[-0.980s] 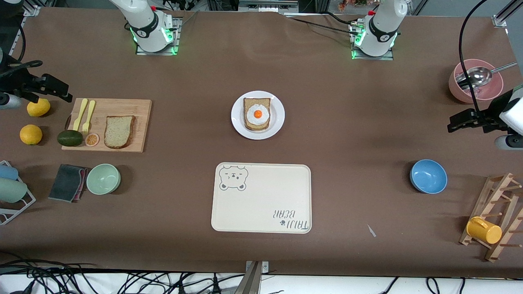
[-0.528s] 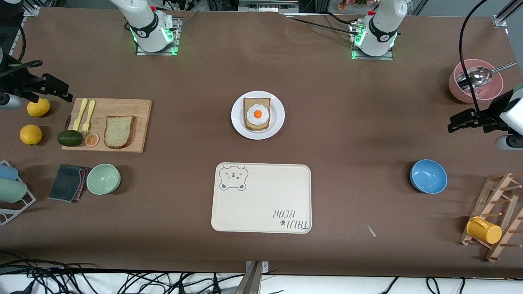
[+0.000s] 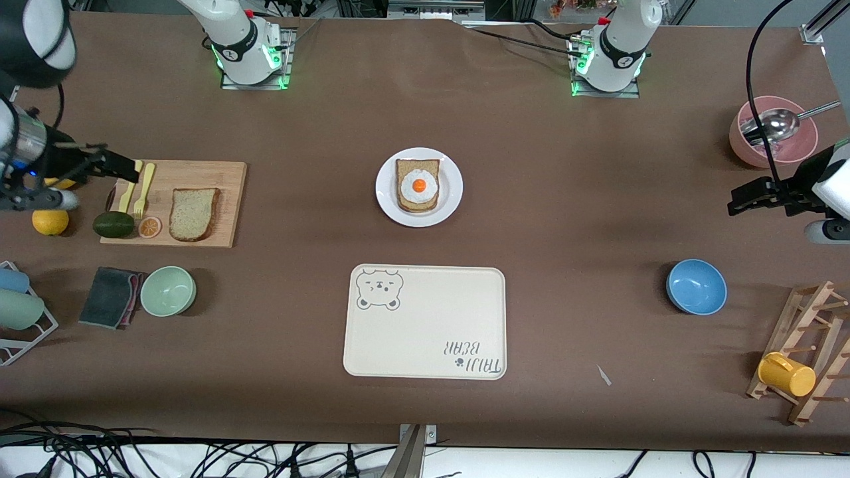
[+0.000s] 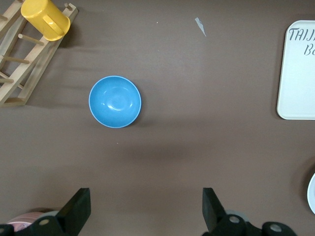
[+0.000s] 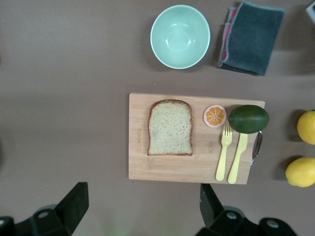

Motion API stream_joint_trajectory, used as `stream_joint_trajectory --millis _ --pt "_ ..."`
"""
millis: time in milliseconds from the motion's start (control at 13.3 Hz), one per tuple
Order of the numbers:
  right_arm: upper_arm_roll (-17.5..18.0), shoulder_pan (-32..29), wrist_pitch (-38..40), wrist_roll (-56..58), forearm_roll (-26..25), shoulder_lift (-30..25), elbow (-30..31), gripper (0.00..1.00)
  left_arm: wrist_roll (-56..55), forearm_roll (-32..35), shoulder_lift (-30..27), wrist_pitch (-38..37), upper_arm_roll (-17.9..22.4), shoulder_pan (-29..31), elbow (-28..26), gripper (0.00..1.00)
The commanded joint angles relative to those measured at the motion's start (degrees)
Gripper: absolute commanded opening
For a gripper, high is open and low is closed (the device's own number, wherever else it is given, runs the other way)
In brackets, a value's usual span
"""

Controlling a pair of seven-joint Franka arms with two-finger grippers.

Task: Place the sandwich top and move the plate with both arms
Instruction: 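Reach the right gripper to the bread slice while the left gripper moves out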

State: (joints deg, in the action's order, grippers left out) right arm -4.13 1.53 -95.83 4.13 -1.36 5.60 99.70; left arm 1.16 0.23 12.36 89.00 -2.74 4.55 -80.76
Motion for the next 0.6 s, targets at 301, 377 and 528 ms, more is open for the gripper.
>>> stream_joint_trajectory --millis 301,377,528 --pt "0.09 5.75 -15.49 -16.66 -8.91 5.73 11.45 1.0 -0.37 -0.14 0.03 0.92 -0.25 0.29 -1.33 1.0" --pt "0.18 6.02 -18.57 -19.31 -9.27 6.26 13.74 1.0 -0.37 -0.14 0.64 1.53 -0.25 0.2 -1.42 1.0" --pt "0.09 6.64 -25.07 -22.4 -10.23 7.32 17.52 1.0 -0.28 -0.49 0.73 3.89 -0.25 0.2 -3.51 1.0"
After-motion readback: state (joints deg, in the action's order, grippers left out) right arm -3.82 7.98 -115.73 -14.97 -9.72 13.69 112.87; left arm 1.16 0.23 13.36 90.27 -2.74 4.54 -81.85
